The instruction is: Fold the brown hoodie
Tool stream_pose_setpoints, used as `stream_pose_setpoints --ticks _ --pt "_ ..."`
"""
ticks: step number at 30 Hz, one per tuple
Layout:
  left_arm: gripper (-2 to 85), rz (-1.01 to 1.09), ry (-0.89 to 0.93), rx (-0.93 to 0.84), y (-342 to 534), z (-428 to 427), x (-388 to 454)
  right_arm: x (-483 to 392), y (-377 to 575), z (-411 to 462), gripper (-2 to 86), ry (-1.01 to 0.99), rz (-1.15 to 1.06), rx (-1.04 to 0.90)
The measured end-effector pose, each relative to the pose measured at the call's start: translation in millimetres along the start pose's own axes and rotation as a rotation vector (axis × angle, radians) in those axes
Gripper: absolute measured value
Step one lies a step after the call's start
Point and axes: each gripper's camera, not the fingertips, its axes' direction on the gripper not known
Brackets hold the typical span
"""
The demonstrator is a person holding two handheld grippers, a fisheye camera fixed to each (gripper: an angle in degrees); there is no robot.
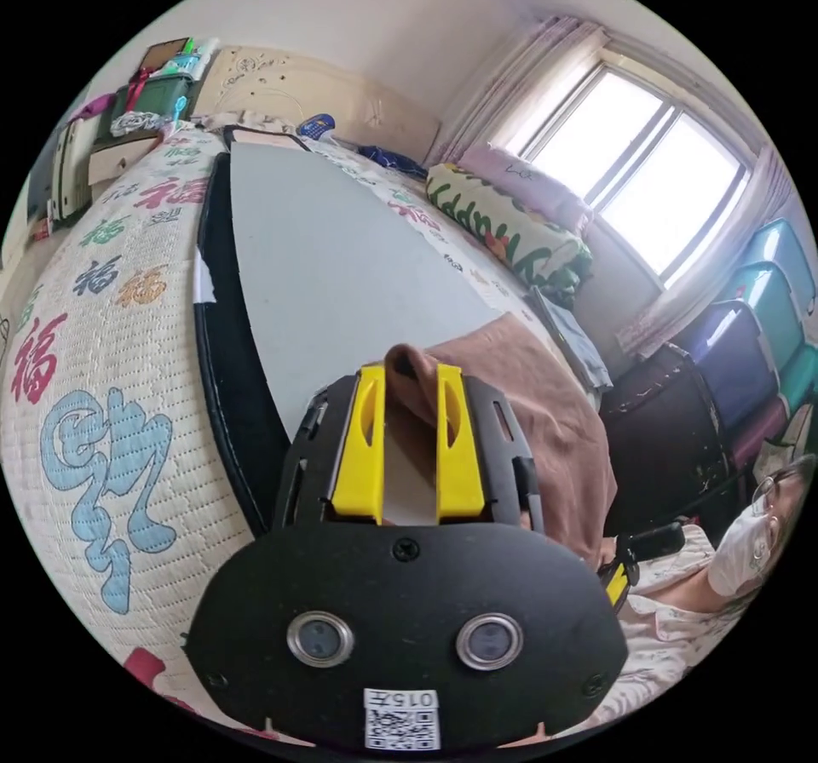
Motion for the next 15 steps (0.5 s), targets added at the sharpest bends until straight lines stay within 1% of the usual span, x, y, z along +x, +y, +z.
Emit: stream_pose_setpoints --ticks 2,4,5,7,9,11,15 --pt "4.1 -0.003 0.098 0.049 -10.2 -4.5 1.7 -6.8 2.9 7.6 -0.1 -0.010 -0.004 -0.002" --pt "2.6 0.027 0.137 0.087 -15.9 -11.5 9.4 -13.3 3.8 9.9 0.0 -0.037 -0.011 0.004" --pt "1.9 0.056 0.118 0.116 -17.8 -17.4 17.6 -18.7 3.8 11.4 0.0 -0.047 -0.022 0.008" --pt "1.5 0.089 0.075 0.119 -21.1 -21.7 29.8 -28.9 3.6 17.7 0.1 -0.045 -0.057 -0.002" --pt "1.3 0.115 -0.003 0.079 -25.2 -19.0 40.8 -36.4 4.4 34.4 0.1 -0.033 -0.083 -0.039" --pt "1.5 0.132 -0.122 0.004 -30.4 -7.2 53.4 -36.4 10.0 71.6 0.2 -0.038 -0.066 -0.130" --pt "2.7 0.143 -0.223 -0.058 -37.0 3.9 72.3 -38.4 22.4 122.4 0.4 -0.040 -0.023 -0.211"
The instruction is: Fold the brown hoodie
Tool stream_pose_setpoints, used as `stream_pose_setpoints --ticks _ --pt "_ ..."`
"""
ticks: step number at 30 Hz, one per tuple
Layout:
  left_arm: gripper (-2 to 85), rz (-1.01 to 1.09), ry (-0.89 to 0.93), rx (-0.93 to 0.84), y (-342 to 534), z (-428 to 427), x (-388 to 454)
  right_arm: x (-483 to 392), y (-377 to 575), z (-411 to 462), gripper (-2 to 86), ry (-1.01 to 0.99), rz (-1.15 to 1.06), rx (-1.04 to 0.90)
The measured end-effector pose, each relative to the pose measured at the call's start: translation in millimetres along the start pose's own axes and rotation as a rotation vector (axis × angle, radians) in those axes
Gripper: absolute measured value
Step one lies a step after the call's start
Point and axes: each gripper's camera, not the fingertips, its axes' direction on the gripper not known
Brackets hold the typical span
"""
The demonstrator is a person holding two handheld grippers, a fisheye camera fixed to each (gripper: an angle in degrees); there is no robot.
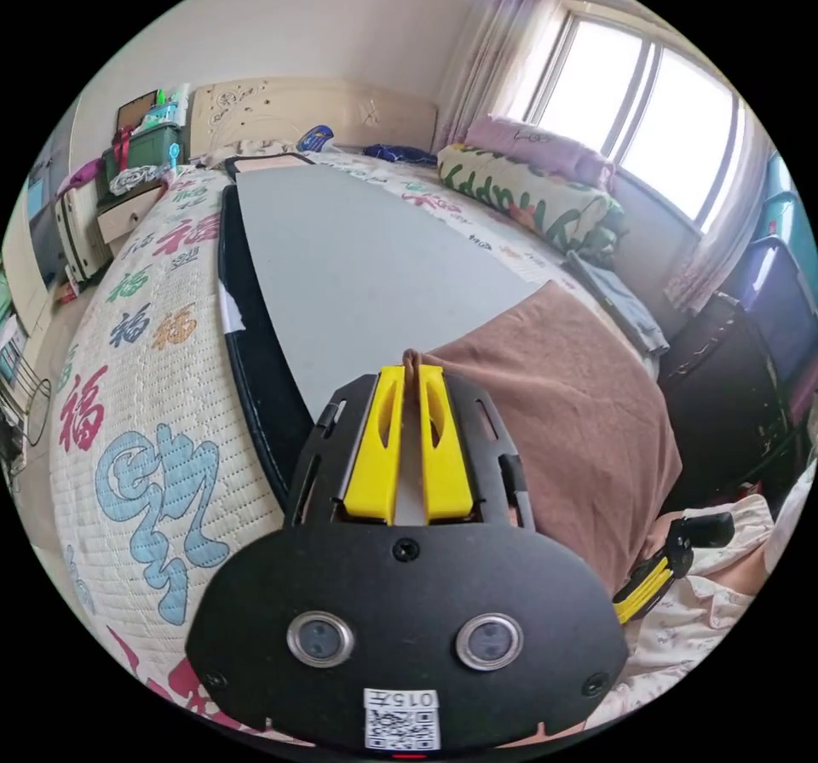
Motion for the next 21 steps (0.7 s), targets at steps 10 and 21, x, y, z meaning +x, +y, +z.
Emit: stream_pose_setpoints --ticks 10,21 --pt "6.7 -0.050 -0.060 0.003 -12.5 -4.2 31.8 -40.9 -25.9 46.7 0.1 -0.153 -0.037 -0.060" --pt "7.2 -0.068 -0.060 0.039 -20.6 -21.7 54.7 9.3 -150.9 -6.8 -1.0 0.878 -0.046 0.146"
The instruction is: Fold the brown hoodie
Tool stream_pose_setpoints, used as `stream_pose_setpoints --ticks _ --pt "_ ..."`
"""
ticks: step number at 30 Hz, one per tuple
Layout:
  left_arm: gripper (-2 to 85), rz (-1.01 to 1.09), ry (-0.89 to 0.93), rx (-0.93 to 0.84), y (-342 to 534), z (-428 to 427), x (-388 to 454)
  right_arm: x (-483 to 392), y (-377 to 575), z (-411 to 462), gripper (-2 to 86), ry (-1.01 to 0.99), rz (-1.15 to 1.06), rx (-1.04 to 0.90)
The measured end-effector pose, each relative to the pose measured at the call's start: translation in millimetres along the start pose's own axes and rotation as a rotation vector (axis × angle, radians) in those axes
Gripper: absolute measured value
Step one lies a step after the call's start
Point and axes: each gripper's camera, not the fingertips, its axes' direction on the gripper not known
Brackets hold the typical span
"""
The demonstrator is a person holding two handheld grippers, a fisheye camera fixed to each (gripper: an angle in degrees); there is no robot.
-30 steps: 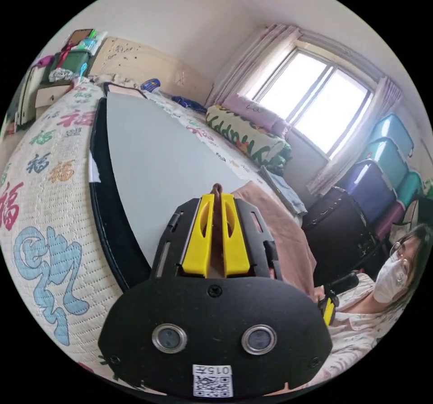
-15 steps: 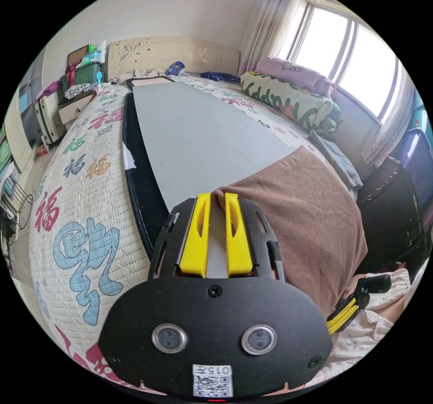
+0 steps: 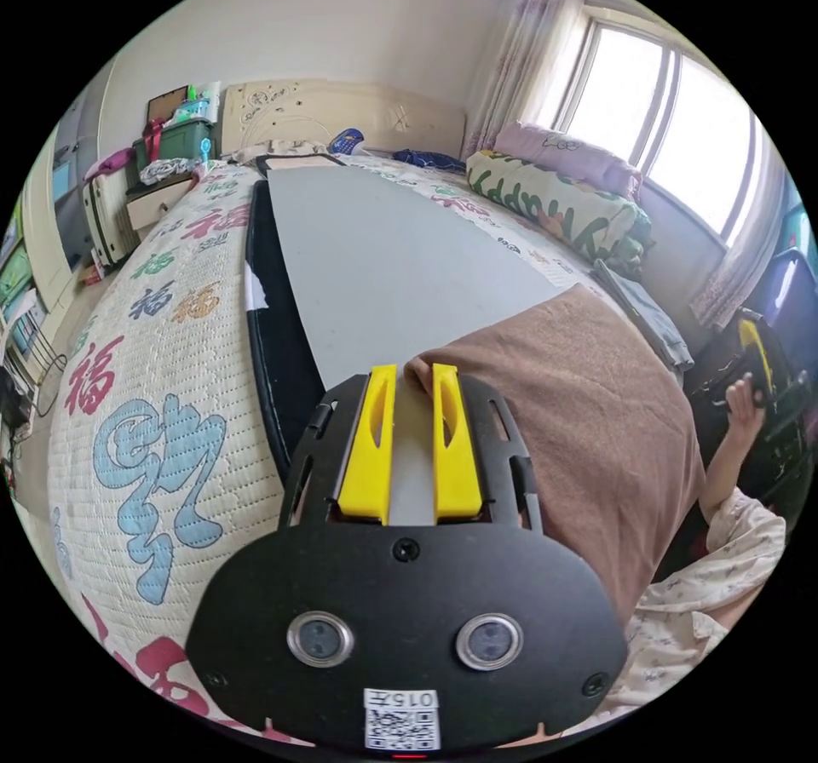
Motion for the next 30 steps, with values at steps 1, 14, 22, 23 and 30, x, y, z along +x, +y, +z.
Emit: stream_pose_setpoints --ticks 1,14,22,23,30 --pt "7.2 -0.010 0.017 0.001 -1.3 -2.5 -1.3 -6.2 -8.6 32.7 -1.0 -0.019 0.001 -0.058" --pt "6.9 -0.048 0.099 0.019 -16.1 -38.3 -4.1 -236.6 -22.9 259.6 -0.8 0.482 -0.529 -0.475" --pt "7.2 -0.034 0.087 0.020 -26.6 -63.0 -3.1 -241.5 -79.3 214.4 -0.7 0.422 -0.420 -0.460" --pt "7.5 -0.032 0.082 0.025 -27.8 -67.9 -3.5 -240.4 -89.8 205.0 -0.7 0.421 -0.416 -0.458" --pt "8.5 -0.084 0.034 0.191 -18.7 -118.9 -18.2 -182.2 -179.4 112.6 -0.4 0.204 -0.211 -0.396"
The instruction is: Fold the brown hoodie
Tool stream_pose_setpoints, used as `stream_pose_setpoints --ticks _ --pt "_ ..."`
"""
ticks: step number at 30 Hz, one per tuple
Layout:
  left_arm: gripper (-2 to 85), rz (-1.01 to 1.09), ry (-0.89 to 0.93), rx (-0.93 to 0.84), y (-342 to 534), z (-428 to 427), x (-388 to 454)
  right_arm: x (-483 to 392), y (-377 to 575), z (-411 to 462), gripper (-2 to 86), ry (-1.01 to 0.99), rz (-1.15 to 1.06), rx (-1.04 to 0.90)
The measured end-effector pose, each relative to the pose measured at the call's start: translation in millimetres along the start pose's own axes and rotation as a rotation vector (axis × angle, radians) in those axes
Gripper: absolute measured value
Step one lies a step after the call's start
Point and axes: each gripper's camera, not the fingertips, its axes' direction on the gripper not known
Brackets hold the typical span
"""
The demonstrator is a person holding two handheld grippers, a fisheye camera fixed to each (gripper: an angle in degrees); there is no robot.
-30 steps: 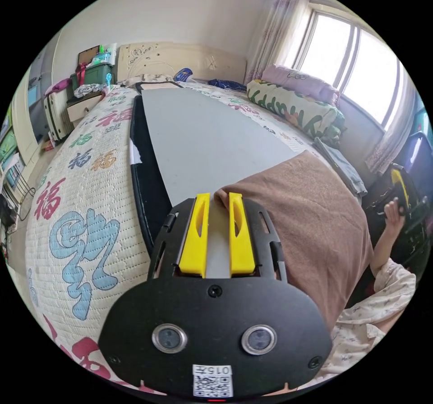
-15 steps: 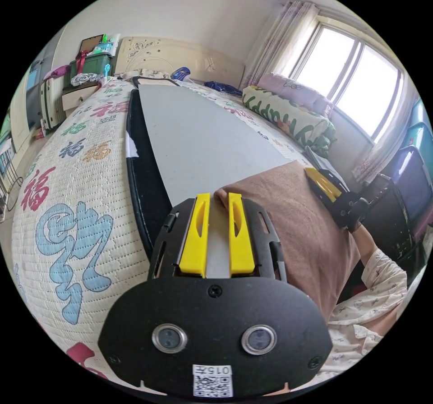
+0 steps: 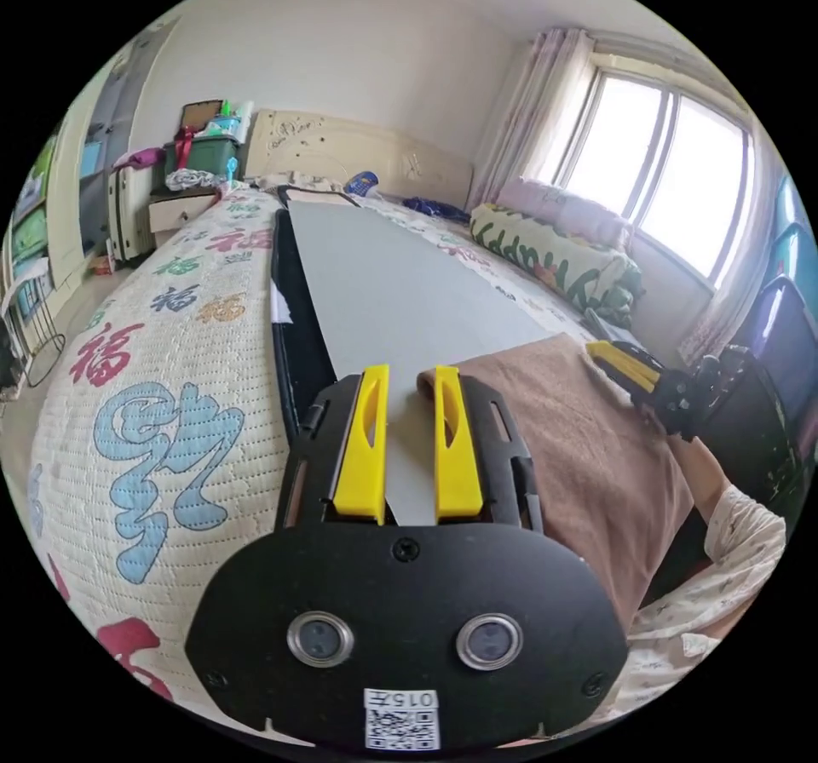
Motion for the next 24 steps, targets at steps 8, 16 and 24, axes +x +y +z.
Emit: stream_pose_setpoints --ticks 8,16,24 --pt "14.5 -0.336 0.483 0.225 20.1 -63.7 -111.0 203.7 -10.3 -78.5 16.4 -0.693 0.363 -0.176" --pt "17.3 -0.322 0.478 0.034 14.4 -90.7 -147.9 285.5 3.1 -133.8 14.7 -0.957 0.526 -0.292" --pt "15.7 -0.372 0.370 -0.081 -7.9 -79.3 -167.1 306.1 -35.6 -219.8 13.7 -0.887 0.582 -0.324"
